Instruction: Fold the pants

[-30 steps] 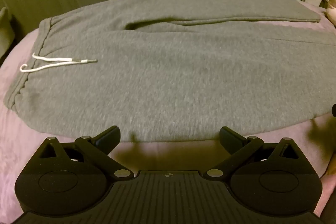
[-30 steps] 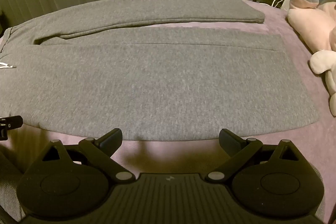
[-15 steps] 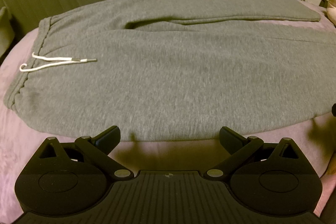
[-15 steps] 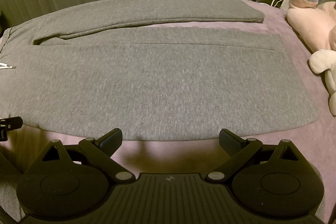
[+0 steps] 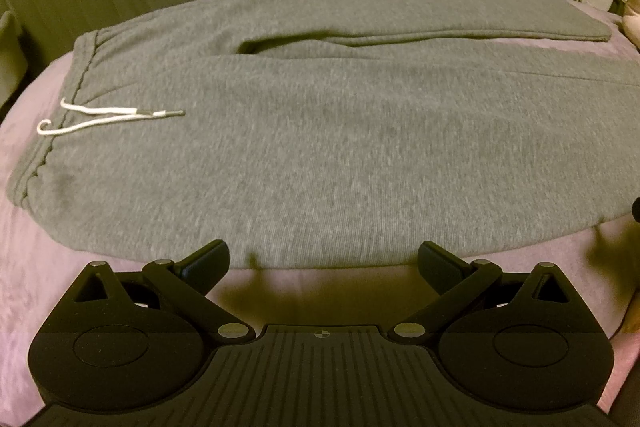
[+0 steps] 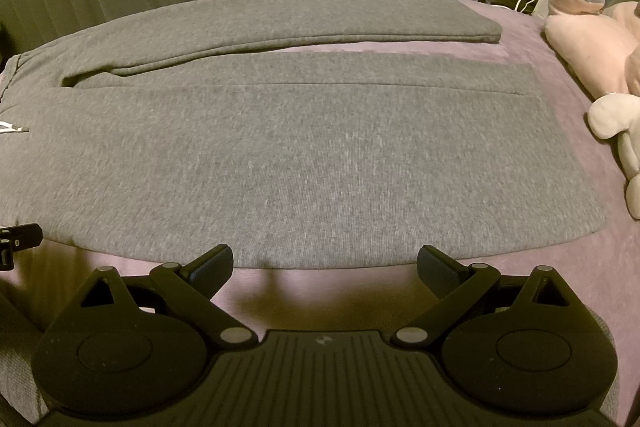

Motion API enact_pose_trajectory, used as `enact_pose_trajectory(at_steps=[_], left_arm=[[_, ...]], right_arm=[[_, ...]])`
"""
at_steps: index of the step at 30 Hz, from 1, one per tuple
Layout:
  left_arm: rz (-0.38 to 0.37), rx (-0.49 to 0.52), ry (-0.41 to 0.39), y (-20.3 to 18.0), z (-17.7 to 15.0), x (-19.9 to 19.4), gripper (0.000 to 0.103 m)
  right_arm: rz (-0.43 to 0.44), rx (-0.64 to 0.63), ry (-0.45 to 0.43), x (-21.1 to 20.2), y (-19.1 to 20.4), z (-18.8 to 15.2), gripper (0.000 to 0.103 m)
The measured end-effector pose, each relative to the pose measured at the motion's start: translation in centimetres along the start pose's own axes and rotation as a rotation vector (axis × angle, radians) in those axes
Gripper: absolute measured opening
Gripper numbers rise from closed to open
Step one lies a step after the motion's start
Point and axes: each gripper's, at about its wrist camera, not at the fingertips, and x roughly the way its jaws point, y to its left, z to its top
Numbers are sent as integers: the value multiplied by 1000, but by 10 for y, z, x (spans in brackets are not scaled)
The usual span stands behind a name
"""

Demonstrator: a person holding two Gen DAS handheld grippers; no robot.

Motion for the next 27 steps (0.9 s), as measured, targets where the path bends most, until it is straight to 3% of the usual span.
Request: enact_pose_trajectory(at_steps=[25, 27], left_arm=[[-1, 0, 3, -13, -21, -8, 103], [-1, -3, 7, 0, 1, 0, 103]], right_arm=[[-7, 18, -7, 1, 2, 3, 99], [-6, 19, -8, 2, 1, 3, 99]])
